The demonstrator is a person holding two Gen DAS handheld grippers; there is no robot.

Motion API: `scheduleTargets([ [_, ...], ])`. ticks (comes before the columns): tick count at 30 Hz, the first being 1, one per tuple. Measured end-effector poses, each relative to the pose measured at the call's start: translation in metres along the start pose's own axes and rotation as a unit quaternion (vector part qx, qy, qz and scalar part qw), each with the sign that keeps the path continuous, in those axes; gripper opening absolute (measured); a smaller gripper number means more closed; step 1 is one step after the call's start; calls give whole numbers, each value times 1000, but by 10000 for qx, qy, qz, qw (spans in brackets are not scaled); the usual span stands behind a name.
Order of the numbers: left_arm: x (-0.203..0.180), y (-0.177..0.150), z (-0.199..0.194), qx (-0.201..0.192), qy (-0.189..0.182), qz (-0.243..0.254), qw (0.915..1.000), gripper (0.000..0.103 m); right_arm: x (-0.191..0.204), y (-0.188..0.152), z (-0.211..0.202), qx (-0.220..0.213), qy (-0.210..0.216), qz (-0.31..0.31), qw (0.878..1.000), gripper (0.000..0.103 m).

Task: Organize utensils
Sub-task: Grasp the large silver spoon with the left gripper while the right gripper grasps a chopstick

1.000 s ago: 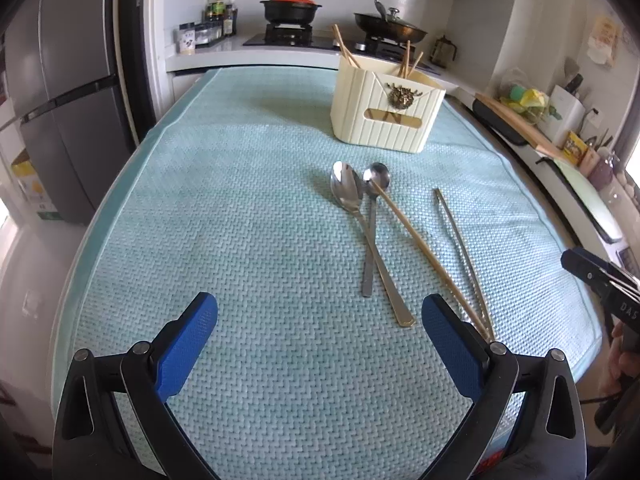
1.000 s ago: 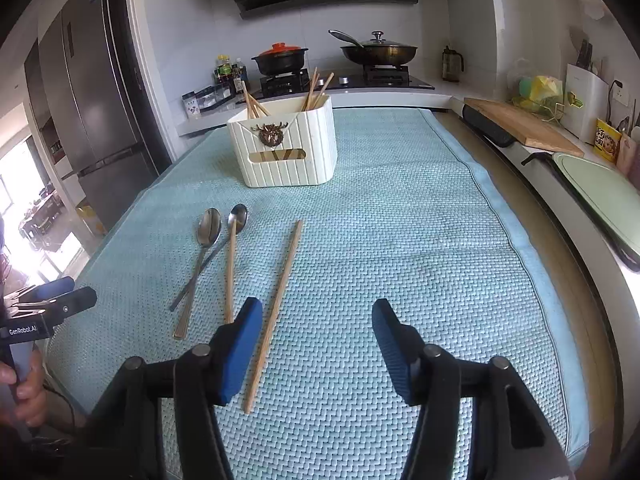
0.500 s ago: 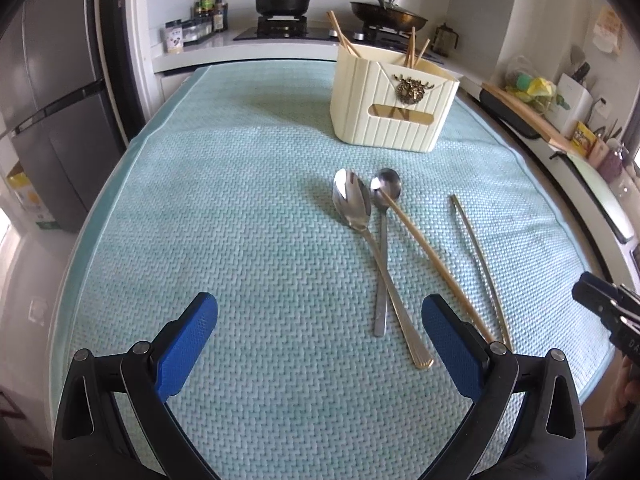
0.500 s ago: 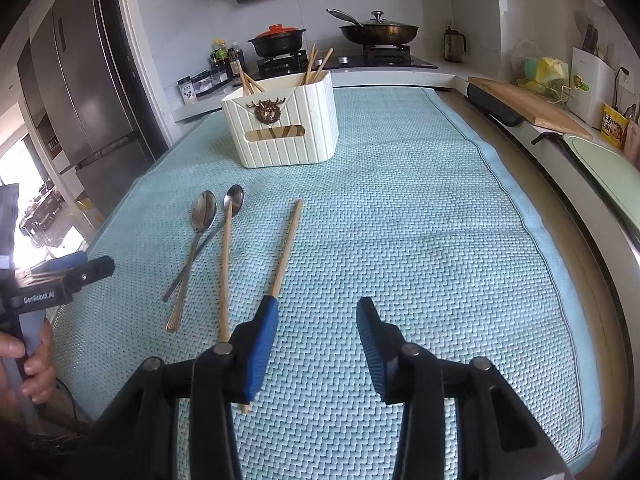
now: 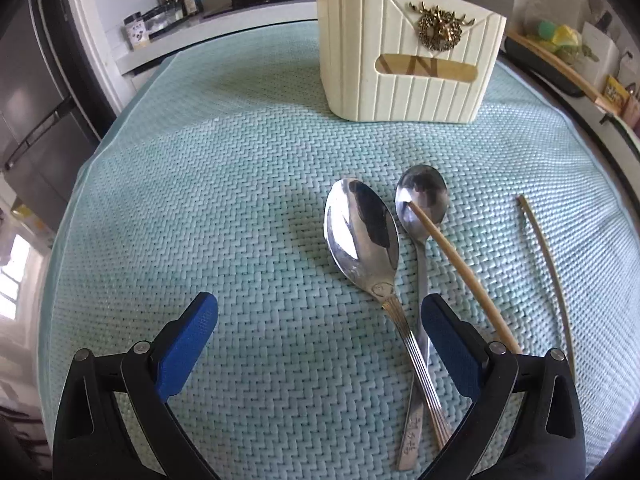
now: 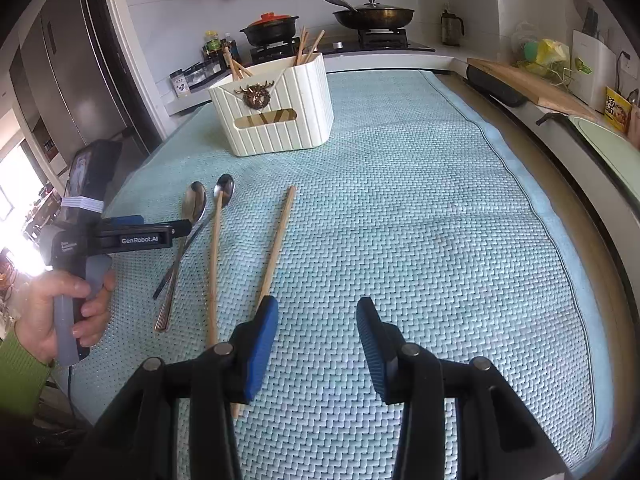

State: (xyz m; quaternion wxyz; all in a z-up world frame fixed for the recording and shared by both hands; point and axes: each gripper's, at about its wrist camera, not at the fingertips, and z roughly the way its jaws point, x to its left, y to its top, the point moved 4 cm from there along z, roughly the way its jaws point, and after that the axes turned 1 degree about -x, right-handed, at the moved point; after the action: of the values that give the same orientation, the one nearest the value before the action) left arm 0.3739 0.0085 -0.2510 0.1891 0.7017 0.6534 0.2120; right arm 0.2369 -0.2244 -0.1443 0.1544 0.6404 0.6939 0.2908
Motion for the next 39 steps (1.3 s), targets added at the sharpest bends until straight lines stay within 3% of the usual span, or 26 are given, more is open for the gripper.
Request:
scheduleTargets([
  [8, 14, -12, 2, 93, 184, 89, 9997, 103, -3, 4, 7, 52, 21, 64, 10000, 42],
  [20, 62, -24, 1, 356, -84, 33, 9993, 102, 4, 3, 11, 175, 55, 12, 9998, 42],
  [28, 60, -8, 9, 429, -310, 123, 9985, 102, 7, 5, 18, 289, 138, 12, 9995, 42],
  [32, 46, 10, 20, 366, -210, 487, 9979, 102, 8, 20, 28, 412, 259, -9, 9988, 42],
  [39, 47, 29, 35, 523, -367, 502, 9967, 96, 18, 65, 78, 1005, 540, -303, 9930, 42],
])
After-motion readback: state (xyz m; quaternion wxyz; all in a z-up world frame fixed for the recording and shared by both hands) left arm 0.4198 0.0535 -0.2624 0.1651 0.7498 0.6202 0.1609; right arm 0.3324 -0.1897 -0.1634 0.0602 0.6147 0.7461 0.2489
